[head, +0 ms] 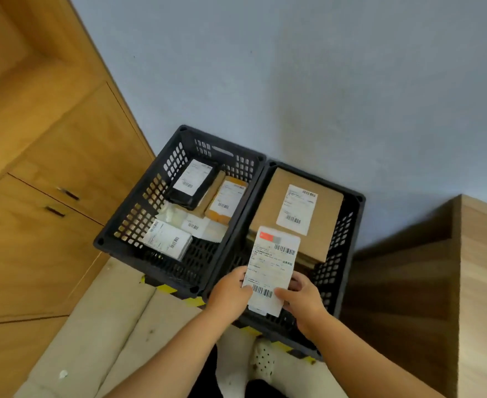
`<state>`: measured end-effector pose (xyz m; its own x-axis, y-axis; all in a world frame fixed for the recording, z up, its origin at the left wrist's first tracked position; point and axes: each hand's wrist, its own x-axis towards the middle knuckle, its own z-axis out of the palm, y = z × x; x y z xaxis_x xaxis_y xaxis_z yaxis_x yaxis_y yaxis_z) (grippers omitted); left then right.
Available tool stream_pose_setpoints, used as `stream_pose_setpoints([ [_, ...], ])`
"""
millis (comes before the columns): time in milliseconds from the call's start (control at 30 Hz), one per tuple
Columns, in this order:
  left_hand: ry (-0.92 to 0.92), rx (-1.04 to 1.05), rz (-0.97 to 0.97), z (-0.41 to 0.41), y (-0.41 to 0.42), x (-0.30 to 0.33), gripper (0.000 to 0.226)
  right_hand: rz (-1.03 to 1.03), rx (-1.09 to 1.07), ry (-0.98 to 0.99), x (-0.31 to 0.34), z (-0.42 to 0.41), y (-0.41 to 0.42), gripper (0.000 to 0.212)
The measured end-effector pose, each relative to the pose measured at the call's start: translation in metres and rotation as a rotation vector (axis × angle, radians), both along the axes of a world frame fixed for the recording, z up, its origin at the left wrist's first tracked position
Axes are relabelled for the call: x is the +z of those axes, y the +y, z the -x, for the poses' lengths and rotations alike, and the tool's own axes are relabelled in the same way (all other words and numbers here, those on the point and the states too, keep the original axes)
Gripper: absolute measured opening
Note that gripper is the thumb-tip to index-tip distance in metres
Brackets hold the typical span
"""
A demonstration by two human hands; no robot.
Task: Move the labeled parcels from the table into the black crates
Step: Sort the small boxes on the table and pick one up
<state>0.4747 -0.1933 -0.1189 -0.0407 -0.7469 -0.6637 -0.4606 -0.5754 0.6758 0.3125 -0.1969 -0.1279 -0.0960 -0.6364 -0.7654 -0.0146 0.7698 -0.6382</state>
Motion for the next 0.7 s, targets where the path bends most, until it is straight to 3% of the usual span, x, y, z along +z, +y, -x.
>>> stream_pose_setpoints([
  [233,-0.047,-0.195,-0.158,-0.007,-0.022,-0.075,0.041,-0.072,-0.027,0.153,-0.073,-0.015,-0.008,0.042],
  [400,-0.089,-0.309,-0.171,-0.007,-0.031,-0.123,0.054,-0.143,0.042,0.232,-0.127,-0.023,-0.019,0.048],
  [533,-0.215,-0.465,-0.213,0.002,-0.041,-0.160,0.073,-0.219,0.072,0.220,-0.174,-0.024,-0.026,0.048],
  [700,-0.368,-0.725,-0.313,0.014,-0.059,-0.195,0.073,-0.310,0.001,0.104,-0.225,-0.027,-0.036,0.043],
])
